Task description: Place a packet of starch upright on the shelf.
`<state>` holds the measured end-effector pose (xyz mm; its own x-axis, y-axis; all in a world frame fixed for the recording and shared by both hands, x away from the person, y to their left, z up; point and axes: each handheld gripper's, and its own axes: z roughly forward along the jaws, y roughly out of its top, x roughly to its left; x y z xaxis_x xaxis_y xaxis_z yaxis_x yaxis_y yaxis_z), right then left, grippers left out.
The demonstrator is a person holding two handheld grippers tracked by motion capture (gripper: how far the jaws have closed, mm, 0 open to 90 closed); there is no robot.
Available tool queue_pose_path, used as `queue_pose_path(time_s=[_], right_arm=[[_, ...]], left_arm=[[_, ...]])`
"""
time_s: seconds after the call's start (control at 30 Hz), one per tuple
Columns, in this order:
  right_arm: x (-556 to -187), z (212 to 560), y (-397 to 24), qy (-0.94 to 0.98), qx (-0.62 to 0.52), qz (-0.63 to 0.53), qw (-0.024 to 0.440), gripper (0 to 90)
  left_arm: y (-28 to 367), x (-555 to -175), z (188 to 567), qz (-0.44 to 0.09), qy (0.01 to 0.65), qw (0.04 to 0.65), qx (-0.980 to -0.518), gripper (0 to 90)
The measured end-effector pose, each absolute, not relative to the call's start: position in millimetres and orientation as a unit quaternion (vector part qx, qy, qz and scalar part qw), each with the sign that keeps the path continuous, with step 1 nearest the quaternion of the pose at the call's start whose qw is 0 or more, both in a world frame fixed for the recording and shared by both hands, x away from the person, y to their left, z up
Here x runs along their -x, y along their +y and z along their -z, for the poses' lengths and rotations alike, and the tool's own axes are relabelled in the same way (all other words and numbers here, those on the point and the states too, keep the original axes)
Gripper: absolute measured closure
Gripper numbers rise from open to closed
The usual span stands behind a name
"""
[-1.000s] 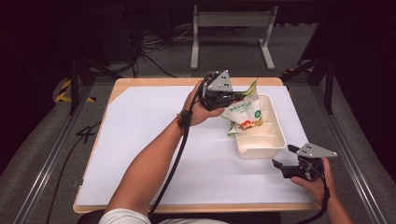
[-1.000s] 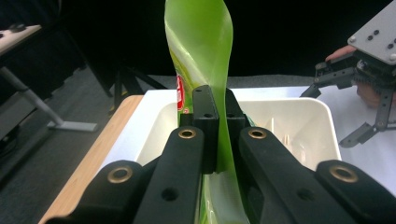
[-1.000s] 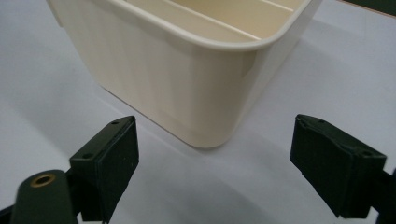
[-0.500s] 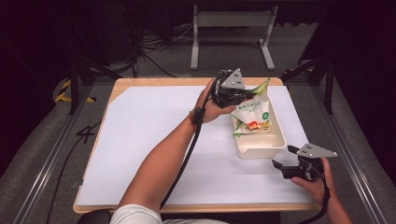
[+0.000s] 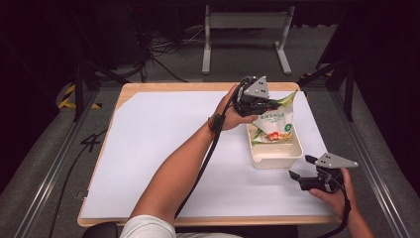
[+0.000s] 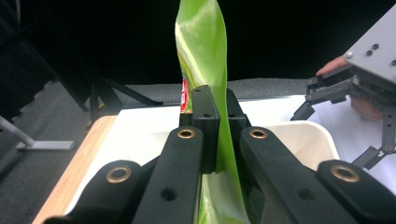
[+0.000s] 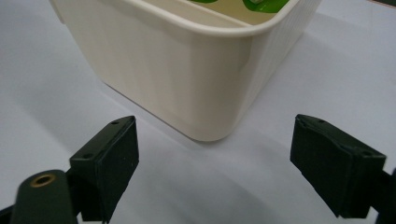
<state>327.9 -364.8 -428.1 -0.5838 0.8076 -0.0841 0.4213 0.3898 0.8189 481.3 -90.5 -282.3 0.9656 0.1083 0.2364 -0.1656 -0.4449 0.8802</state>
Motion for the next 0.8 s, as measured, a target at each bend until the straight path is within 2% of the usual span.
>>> queue_pose_path(time_s=[0.3, 0.47, 0.53, 0.8], right_arm=[[-328, 428, -364, 0.797, -0.385, -0.395, 0.244, 15.2], [-328, 428, -364, 0.798, -0.384, -0.396, 0.243, 15.2], [-327, 428, -364, 0.799, -0.383, -0.395, 0.243, 15.2], [-328, 429, -364, 0.800, -0.384, -0.394, 0.241, 15.2]], left_arm=[[-99, -480, 285, -0.136, -0.026, 0.517, -0.845, 88.5], [-103, -481, 291, -0.103, -0.016, 0.530, -0.842, 88.5], [-105, -475, 290, -0.092, -0.033, 0.530, -0.842, 88.4], [-95, -473, 283, -0.096, -0.028, 0.539, -0.836, 88.9]])
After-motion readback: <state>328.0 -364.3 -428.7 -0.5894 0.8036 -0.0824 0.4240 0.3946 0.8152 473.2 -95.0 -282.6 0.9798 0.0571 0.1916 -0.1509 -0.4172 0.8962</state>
